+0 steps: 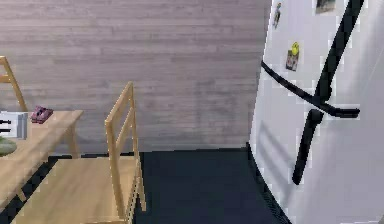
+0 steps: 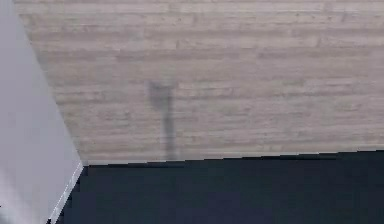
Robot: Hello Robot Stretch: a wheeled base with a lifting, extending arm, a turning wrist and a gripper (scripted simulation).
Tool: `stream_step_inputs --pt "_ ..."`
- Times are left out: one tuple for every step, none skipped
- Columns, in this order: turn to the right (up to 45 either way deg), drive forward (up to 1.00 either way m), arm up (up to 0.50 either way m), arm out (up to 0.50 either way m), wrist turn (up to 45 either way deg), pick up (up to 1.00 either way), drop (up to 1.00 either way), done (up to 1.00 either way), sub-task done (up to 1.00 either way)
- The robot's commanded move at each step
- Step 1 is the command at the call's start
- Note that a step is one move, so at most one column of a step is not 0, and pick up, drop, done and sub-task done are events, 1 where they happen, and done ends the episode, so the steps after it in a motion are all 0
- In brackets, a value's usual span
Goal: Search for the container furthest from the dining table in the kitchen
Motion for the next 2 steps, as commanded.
stream_step_inputs --pt "-27.0 0.0 0.0 0.0 0.0 0.0 0.0 0.0 0.0" --pt "0.0 0.25 0.0 0.0 0.0 0.0 0.0 0.0 0.0"
